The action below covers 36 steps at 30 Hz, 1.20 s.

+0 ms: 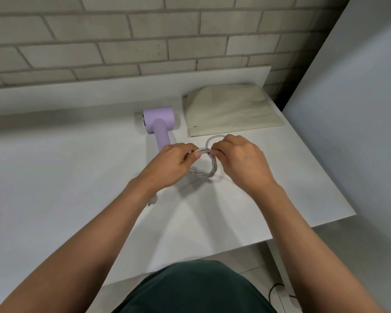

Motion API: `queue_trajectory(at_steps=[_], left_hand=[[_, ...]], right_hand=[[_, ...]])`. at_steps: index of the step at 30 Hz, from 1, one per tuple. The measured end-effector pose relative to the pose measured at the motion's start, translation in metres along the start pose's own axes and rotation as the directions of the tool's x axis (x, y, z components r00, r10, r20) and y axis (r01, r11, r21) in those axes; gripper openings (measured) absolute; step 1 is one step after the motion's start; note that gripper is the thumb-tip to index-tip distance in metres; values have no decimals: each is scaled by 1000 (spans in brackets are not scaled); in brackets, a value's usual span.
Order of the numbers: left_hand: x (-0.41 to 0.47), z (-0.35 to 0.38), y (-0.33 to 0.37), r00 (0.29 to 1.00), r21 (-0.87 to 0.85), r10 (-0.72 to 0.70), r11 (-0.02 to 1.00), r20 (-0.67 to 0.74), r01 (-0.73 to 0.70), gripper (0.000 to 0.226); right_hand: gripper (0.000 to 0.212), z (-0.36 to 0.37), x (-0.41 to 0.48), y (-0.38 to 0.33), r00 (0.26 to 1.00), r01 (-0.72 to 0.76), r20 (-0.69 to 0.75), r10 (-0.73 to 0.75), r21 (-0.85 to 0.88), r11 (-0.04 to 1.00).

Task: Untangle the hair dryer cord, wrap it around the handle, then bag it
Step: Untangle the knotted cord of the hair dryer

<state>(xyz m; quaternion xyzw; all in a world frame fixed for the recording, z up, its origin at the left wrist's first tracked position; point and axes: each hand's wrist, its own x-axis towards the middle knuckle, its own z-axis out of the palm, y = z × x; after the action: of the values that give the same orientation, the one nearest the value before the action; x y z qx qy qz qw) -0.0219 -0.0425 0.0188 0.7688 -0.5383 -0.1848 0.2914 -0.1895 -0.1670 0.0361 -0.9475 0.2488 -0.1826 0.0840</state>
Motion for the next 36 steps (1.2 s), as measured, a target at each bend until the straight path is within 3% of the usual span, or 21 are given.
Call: queue_trajectory(at_steps=[4,6,10,13,17,20,22,25,29,36], left_hand=[[-4,-5,-3,1000,-10,19,1000,-15,-19,25],[-6,-6,-5,1000,-26,13,1000,-17,-13,26],[-2,-5,-5,1000,9,26,1000,5,-26,28],[0,-5,-6,1000,11,6,1000,-7,-6,31],[3,-7,-7,1000,34,-14,999,-6,14,32],[3,-7,-5,1000,49,0,999,8,-1,33],[1,-8,-7,999,56,29,998,40,-31,34],[-2,-11,-13,996,51,58,997,71,-62,30],[-4,-14,-18,996,-26,87,996,9,-87,22],[-11,-12,-6,1000,-181,4,983,-31,-9,22]], right_hand=[[13,-19,-2,23,966,-101,-223,133,150,984],[11,-24,-1,36,945,-139,-258,201,239,961],[14,-12,4,47,934,-230,-213,288,258,938],[20,-4,4,43,926,-271,-231,300,150,951],[43,11,2,9,986,22,-165,-21,1,1000],[25,23,5,1,982,145,-122,-147,-23,989],[14,21,6,9,985,141,-107,-136,39,989],[13,8,4,27,996,85,-56,-76,189,978],[9,-12,4,46,1000,-20,-9,25,370,929],[7,-27,-6,66,985,-170,53,162,396,903]])
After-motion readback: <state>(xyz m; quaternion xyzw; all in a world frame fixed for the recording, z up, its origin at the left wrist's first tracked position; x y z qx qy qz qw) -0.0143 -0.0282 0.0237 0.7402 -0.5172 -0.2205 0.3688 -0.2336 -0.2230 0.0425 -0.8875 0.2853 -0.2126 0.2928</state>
